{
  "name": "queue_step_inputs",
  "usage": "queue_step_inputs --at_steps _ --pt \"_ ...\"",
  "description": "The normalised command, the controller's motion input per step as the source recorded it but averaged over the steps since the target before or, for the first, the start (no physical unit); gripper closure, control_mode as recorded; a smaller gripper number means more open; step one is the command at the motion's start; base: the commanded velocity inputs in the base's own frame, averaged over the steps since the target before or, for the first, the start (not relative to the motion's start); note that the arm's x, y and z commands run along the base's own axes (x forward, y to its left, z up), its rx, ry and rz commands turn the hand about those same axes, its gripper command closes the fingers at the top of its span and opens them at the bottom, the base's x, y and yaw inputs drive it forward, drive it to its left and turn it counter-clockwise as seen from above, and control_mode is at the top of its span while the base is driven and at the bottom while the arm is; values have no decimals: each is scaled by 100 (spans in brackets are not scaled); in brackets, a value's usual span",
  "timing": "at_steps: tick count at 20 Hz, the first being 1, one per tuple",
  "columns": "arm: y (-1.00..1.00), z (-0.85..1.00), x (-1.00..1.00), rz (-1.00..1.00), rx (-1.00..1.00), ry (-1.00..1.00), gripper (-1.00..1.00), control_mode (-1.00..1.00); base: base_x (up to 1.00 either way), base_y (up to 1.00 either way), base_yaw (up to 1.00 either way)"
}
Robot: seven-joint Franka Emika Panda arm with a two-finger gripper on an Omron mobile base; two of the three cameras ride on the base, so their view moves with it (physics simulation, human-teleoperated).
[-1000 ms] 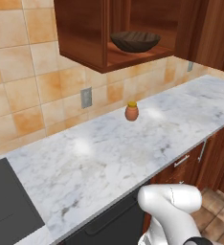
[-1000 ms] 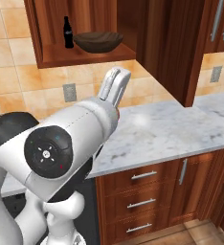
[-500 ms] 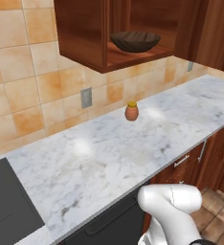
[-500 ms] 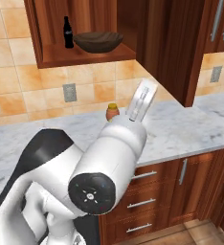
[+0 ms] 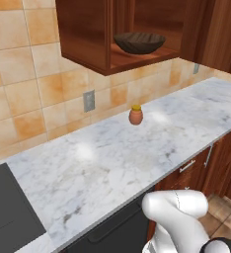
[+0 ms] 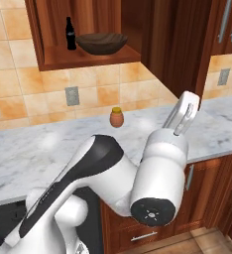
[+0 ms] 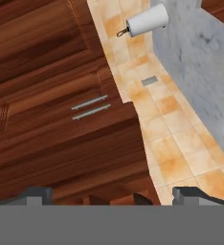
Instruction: Pick the mug and place it in the sink. Pick the bowl and place it in the open cabinet and then close the cabinet.
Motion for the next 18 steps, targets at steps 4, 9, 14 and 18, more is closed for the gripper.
queue_step_inputs --at_steps 4,9,14,18 --pt "-45 0 37 1 0 -1 -100 -100 0 0 0" --pt "-41 -7 29 3 0 -2 -100 -100 0 0 0" --pt "-31 -13 37 5 0 -6 -100 -100 0 0 0" --pt "-16 -5 47 8 -1 -10 -100 -100 0 0 0"
